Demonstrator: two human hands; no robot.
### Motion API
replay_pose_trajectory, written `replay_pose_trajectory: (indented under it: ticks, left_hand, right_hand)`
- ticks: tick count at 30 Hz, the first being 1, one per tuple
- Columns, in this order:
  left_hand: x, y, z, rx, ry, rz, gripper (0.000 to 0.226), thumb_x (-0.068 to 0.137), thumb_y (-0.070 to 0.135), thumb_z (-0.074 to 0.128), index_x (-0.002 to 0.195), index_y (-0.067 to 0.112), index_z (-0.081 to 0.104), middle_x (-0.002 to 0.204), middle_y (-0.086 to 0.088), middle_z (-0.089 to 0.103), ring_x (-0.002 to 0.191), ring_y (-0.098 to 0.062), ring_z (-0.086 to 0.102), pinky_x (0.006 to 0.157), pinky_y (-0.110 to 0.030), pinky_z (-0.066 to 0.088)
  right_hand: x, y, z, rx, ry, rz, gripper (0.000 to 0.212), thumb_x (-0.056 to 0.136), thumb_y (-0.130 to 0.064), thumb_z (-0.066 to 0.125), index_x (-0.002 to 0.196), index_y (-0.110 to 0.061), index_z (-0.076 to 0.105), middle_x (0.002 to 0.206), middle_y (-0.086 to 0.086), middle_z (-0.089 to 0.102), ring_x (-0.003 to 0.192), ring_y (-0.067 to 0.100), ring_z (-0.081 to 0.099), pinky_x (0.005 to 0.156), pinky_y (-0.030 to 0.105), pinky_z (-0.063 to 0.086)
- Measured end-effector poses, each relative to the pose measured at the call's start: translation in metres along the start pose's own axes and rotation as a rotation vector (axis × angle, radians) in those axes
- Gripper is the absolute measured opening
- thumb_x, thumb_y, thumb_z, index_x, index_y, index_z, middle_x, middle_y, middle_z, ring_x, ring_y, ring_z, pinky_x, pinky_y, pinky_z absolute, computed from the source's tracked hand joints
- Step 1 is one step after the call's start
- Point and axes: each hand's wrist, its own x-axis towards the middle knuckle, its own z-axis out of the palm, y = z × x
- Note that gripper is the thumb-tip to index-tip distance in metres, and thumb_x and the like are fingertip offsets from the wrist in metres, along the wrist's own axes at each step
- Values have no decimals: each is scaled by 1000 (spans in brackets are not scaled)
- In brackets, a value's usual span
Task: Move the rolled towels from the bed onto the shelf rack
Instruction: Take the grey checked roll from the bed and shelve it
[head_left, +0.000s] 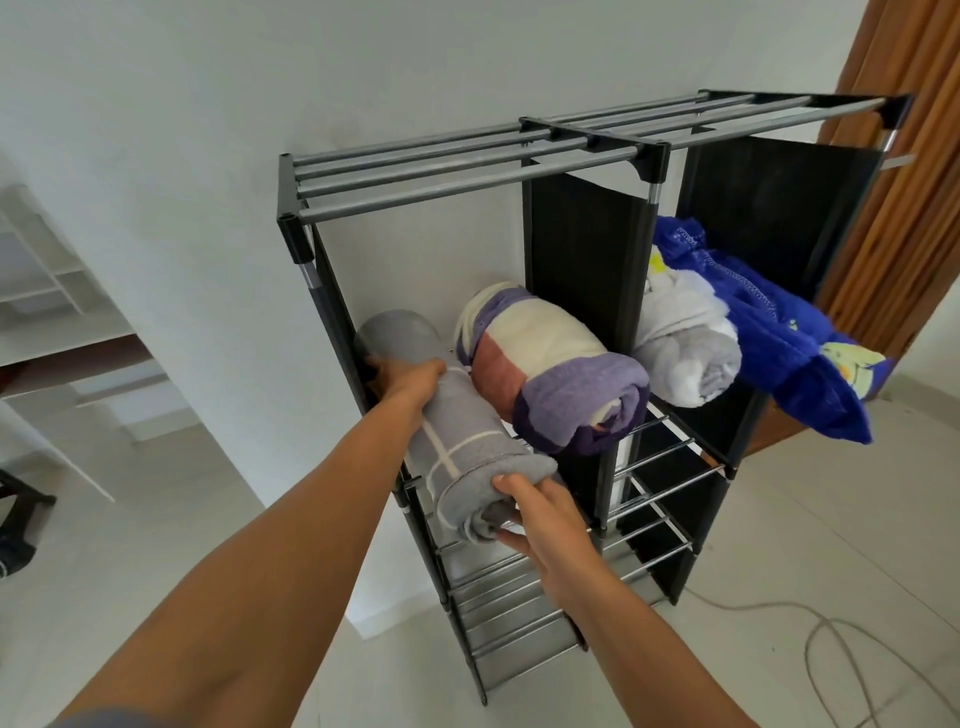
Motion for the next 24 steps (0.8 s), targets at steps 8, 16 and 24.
replay_pose_trajectory:
  ticks: [8, 16, 24]
  left_hand:
    - [-12, -7, 1, 231, -138, 97, 97, 80, 41, 68, 154, 20, 9, 159, -15, 17, 140, -37, 32, 113, -49, 35]
    - [-48, -20, -1, 303, -128, 225, 87, 84, 43, 61, 153, 14, 16, 156, -17, 21, 137, -39, 36, 111, -48, 38]
    - [-154, -49, 4, 541, 5, 732, 55, 82, 27, 61, 131, 5, 46, 143, -19, 37, 128, -37, 40, 105, -49, 40]
  right_hand:
    - [14, -1, 6, -110, -10, 14, 7, 90, -37, 58, 93, -31, 59, 106, -8, 65, 104, 13, 62, 89, 37, 53]
    - [3, 5, -17, -145, -28, 78, 20, 88, -36, 62, 97, -19, 57, 105, -5, 61, 101, 14, 61, 86, 35, 53]
    - [-58, 27, -99, -57, -7, 149, 36, 89, -24, 61, 121, -10, 53, 104, 9, 63, 96, 23, 61, 94, 42, 50]
